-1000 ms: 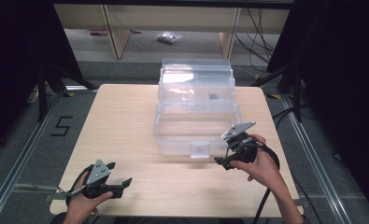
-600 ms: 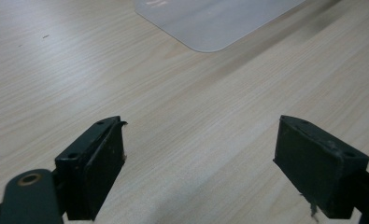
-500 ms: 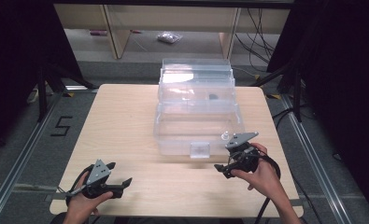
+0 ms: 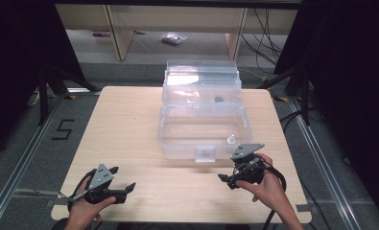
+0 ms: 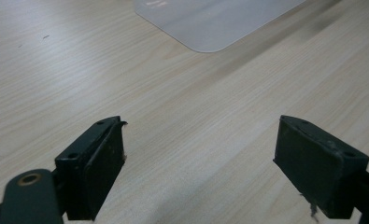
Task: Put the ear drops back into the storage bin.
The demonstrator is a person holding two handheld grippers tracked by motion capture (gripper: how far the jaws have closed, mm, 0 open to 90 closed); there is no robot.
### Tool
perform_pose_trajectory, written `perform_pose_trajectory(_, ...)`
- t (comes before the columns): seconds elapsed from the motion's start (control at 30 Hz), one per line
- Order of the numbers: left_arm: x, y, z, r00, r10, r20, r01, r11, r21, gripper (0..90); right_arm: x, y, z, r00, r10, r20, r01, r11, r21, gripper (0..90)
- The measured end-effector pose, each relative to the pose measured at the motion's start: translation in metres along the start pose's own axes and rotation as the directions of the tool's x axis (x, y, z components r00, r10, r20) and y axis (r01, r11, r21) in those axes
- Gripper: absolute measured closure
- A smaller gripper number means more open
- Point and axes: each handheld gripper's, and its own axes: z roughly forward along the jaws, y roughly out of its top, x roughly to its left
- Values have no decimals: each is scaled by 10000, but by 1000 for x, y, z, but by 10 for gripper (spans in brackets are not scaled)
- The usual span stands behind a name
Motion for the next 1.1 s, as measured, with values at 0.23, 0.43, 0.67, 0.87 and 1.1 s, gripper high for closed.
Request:
perform_pose_trajectory(0.23, 0, 0, 0, 10000, 7, 10, -7, 10000, 1, 154, 1, -8, 5, 9998, 155, -86, -154, 9998, 94, 232)
perform_pose_trajectory(0.43, 0, 0, 0, 10000, 21, 21, -21, 10000, -3, 155, 1, -16, 5, 9993, 163, -351, -163, 9999, 6, 230)
perform_pose_trajectory(0.67, 0, 0, 0, 10000, 28, 15, -28, 10000, -2, 155, 3, -22, 6, 9989, 349, -313, -348, 9994, 41, 229)
perform_pose_trajectory(0.87, 0, 0, 0, 10000, 26, 16, -26, 10000, -4, 155, 4, -27, 8, 9983, 463, -345, -461, 9989, 44, 229)
perform_pose_trajectory(1.1, 0, 0, 0, 10000, 21, 20, -21, 10000, -6, 154, 3, -36, 11, 9979, 487, -421, -485, 9988, 49, 226)
